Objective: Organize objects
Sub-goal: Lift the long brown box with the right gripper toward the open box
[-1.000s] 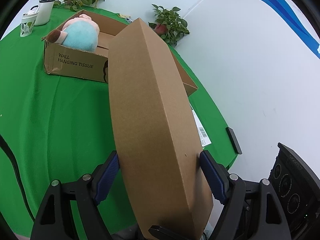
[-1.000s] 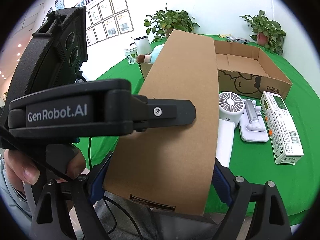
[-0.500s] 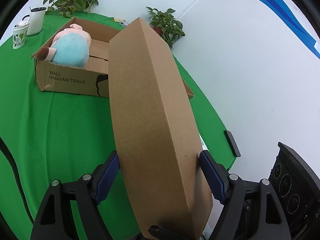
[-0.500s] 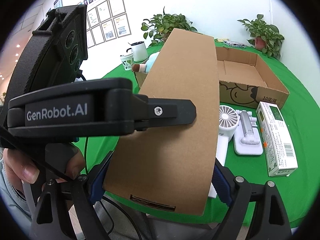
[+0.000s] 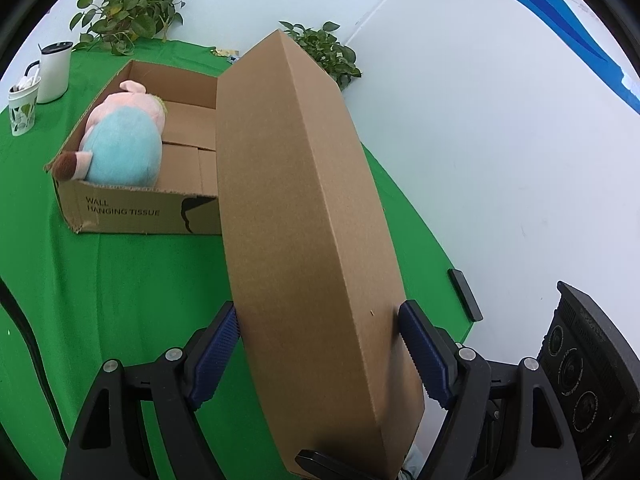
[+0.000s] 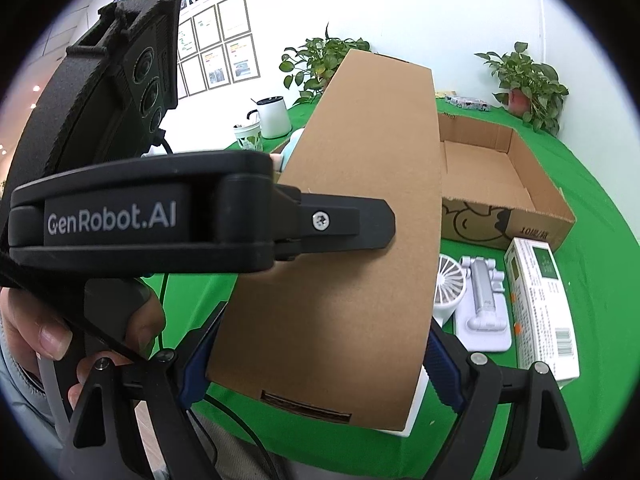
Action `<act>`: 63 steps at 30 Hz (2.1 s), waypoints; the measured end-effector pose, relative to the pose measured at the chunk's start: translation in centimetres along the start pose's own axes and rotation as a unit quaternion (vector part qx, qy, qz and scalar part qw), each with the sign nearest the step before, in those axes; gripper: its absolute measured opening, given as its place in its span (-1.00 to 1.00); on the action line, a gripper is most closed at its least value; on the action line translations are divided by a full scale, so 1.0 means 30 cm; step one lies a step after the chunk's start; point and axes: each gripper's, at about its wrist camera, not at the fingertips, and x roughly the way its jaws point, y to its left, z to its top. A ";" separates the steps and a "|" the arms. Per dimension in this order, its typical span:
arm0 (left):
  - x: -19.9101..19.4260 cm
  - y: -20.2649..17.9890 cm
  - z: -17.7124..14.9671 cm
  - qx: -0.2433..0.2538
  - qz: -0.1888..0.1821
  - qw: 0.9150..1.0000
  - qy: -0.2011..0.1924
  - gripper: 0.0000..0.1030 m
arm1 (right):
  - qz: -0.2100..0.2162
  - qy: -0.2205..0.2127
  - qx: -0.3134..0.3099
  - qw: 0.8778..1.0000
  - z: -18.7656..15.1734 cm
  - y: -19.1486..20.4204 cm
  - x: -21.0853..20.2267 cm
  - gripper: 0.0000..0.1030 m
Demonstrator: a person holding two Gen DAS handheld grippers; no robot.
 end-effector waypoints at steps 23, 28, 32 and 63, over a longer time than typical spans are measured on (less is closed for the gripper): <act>0.044 0.021 0.261 0.007 -0.005 1.000 0.000 0.51 | -0.009 -0.009 -0.002 1.000 0.196 -0.079 0.083 0.69; 0.047 0.026 0.310 0.005 -0.003 1.000 -0.005 0.51 | -0.009 -0.010 -0.007 1.000 0.234 -0.084 0.099 0.69; 0.055 0.038 0.347 0.004 -0.001 1.000 -0.004 0.51 | -0.007 -0.012 -0.009 1.000 0.262 -0.091 0.116 0.69; 0.311 0.302 0.718 -0.077 0.046 0.993 0.082 0.51 | 0.062 0.081 0.033 0.994 0.539 -0.269 0.476 0.69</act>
